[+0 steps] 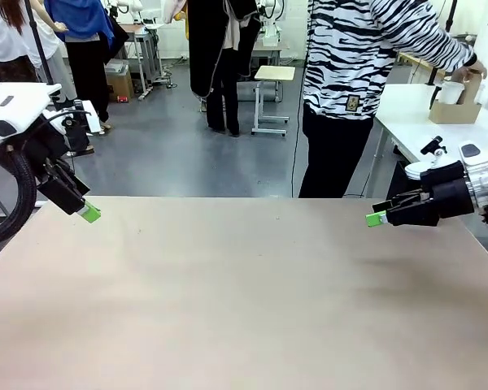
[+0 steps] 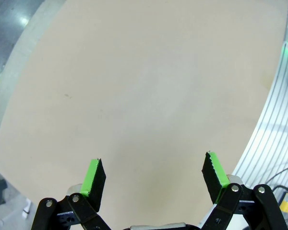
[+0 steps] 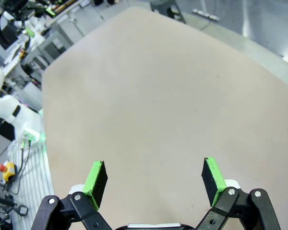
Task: Pour a drink into a cup and package it in a carrier.
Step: Insert the held 600 ml Paper Cup into the Cup Carrier.
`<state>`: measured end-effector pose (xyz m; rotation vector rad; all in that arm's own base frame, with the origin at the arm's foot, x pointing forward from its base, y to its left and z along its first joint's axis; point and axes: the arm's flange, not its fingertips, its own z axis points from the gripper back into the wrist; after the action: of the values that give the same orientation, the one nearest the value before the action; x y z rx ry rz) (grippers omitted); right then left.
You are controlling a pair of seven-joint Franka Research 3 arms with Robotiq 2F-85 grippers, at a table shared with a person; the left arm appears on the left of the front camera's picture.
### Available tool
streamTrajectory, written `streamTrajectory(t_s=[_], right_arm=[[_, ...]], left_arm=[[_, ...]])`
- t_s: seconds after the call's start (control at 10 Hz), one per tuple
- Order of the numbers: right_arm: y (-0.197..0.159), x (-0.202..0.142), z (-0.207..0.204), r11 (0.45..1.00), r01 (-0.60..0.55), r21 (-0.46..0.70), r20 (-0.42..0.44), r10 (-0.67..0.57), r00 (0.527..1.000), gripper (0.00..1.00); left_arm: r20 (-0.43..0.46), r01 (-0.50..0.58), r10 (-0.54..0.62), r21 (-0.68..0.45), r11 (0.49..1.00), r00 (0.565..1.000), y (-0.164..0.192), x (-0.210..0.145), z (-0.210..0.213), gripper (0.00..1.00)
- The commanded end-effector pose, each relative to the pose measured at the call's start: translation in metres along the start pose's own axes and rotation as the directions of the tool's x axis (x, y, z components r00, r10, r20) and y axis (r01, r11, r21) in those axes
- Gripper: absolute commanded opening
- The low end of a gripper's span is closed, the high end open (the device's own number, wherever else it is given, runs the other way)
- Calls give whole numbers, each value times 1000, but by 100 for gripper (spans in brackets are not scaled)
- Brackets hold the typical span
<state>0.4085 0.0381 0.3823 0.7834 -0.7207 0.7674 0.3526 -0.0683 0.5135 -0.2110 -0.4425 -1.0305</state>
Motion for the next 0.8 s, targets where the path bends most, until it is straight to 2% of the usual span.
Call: streamTrajectory(t_s=[0.0, 0.7], right_arm=[[-6, 2, 2, 1000, -23, 12, 5, 23, 1000, 100], [-6, 2, 2, 1000, -23, 12, 5, 23, 1000, 100]], left_arm=[[-7, -9, 9, -5, 1000, 1000, 2, 1, 2, 100], [-7, -9, 9, -5, 1000, 1000, 2, 1, 2, 100]])
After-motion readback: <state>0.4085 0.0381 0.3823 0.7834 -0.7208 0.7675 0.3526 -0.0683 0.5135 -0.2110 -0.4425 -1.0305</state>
